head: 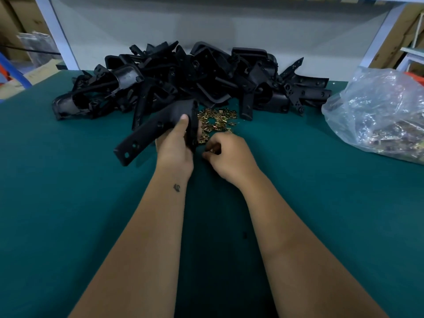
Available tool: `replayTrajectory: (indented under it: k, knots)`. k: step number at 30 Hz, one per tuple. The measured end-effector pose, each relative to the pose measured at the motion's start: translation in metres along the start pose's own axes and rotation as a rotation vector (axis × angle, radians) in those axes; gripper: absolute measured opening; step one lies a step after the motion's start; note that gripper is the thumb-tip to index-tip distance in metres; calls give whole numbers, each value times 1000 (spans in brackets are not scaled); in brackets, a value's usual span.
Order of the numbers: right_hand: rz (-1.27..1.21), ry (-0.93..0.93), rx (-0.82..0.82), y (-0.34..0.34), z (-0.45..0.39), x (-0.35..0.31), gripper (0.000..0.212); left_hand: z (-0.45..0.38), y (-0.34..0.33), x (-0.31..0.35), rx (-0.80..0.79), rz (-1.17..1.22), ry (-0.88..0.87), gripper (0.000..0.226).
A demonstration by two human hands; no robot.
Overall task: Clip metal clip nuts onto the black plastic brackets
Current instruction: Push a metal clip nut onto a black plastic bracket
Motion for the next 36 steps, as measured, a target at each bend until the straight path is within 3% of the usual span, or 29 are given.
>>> replayTrajectory:
  k: [3, 9, 12, 15, 20, 26, 30, 36]
  knots:
    - [-132, -46, 51, 7, 0, 3, 13, 3, 0, -6, -4, 19, 15, 31]
    - [-646, -303, 261, 34, -1, 30, 31, 20, -21, -27, -115, 10, 140, 16]
    - [-792, -388, 274, 35, -4, 41, 24, 23, -25, -28, -137, 48, 191, 22]
    - [-827, -384, 284, 34, -6, 41, 13, 18, -21, -26, -135, 92, 225, 17]
    - [-673, -264, 275, 38, -8, 32, 22, 17, -20, -25, -151, 100, 243, 17]
    - [-777, -322, 312, 43, -6, 32, 25, 26, -34, -26, -323, -115, 111, 5]
    - [-798, -330, 351, 49, -3, 30, 18, 24, -31, -20, -318, -258, -9, 15]
    - [-777, -328, 331, 43, -3, 24, 21, 26, -25, -12, -232, -115, -20, 32]
Point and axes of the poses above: each hand's wrist, its own z-axis away from the middle knuckle, its own y-axis out of the back of the hand, x = y × z, the point moved 10 cm from there along -z, towards the middle knuckle, and after that the axes turned 14 degrees about x, right-handed, at the moved point
